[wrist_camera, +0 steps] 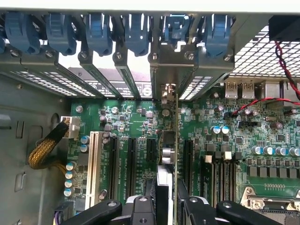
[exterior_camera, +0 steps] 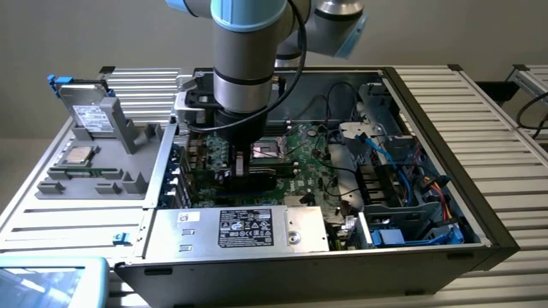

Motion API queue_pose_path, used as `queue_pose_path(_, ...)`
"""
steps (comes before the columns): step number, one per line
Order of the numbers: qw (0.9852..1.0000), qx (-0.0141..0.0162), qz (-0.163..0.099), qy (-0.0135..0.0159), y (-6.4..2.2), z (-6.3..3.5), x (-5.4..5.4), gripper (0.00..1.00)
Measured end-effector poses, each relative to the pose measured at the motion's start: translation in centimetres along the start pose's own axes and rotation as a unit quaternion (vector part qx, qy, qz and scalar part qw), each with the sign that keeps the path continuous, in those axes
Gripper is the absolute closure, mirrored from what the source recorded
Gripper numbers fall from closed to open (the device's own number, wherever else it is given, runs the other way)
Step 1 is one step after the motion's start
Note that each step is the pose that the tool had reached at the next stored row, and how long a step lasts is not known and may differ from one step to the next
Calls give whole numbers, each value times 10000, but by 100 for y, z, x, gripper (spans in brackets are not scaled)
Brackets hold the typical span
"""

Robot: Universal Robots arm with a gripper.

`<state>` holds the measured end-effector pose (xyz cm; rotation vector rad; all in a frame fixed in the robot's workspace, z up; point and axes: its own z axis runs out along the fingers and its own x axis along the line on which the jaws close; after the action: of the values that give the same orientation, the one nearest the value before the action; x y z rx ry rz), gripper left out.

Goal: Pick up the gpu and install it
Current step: 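Insert the gpu into the slot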

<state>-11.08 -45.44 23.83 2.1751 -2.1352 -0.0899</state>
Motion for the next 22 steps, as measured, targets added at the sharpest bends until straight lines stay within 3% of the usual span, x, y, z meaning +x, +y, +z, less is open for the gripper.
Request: queue_pose_path(22, 10000, 9, 7, -2, 5, 13, 3, 72)
